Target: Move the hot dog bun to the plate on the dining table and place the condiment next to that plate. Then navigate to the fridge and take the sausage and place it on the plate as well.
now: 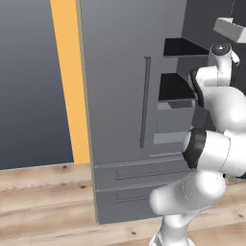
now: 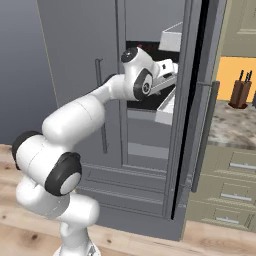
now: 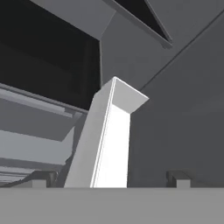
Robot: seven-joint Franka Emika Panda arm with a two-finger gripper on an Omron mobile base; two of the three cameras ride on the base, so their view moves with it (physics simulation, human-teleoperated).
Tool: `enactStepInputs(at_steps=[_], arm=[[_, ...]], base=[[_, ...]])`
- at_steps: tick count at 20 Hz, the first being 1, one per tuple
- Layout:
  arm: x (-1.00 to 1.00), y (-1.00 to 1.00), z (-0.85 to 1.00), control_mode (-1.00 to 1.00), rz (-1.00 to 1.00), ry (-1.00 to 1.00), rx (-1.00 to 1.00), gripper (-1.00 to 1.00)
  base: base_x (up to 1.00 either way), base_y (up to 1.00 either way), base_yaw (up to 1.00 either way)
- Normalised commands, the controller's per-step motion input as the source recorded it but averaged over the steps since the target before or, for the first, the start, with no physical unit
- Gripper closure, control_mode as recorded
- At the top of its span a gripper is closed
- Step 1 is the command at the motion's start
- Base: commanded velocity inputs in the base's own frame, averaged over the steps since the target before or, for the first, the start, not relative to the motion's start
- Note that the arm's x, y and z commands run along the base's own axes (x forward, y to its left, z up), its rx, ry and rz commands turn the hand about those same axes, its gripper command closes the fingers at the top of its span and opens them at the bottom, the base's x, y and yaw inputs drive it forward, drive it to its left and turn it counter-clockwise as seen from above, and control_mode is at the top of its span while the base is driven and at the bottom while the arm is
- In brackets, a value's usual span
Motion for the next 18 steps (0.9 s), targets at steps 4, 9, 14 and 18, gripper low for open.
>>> enactStepInputs(at_steps=[4,9,14,18], arm=[[-0.03,-0.88,0.06,-1.0,-0.02,-0.11,0.1,-1.0],[-0.32,-0.29,0.03,-1.0,0.0,-0.23,0.1,-1.0],[-0.59,0.84,0.0,-1.0,0.0,-0.22,0.01,-1.0],[-0.5,1.0,0.0,-1.0,0.0,-0.09,0.0,-1.0]], base=[[0.0,0.0,0.0],[0.0,0.0,0.0],[0.0,0.0,0.0],[0.0,0.0,0.0]])
